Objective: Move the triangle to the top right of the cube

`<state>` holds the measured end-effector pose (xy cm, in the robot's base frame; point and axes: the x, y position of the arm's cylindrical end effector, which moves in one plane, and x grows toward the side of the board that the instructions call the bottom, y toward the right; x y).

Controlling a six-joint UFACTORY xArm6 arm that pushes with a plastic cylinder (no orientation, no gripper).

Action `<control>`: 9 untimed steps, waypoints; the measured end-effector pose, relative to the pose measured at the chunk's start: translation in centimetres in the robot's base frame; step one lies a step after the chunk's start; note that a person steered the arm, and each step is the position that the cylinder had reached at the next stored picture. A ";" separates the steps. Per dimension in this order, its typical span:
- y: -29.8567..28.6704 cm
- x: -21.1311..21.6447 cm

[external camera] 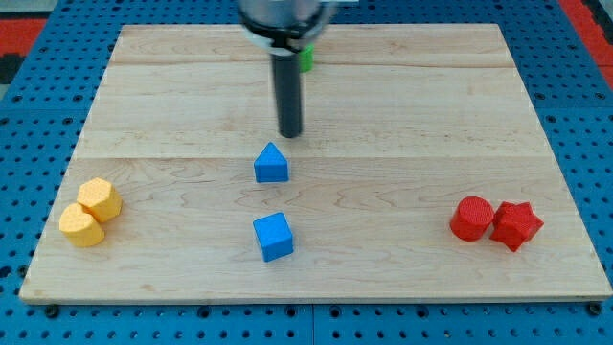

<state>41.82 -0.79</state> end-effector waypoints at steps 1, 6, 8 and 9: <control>-1.7 5.2; -7.2 4.7; -3.7 5.1; -1.4 9.3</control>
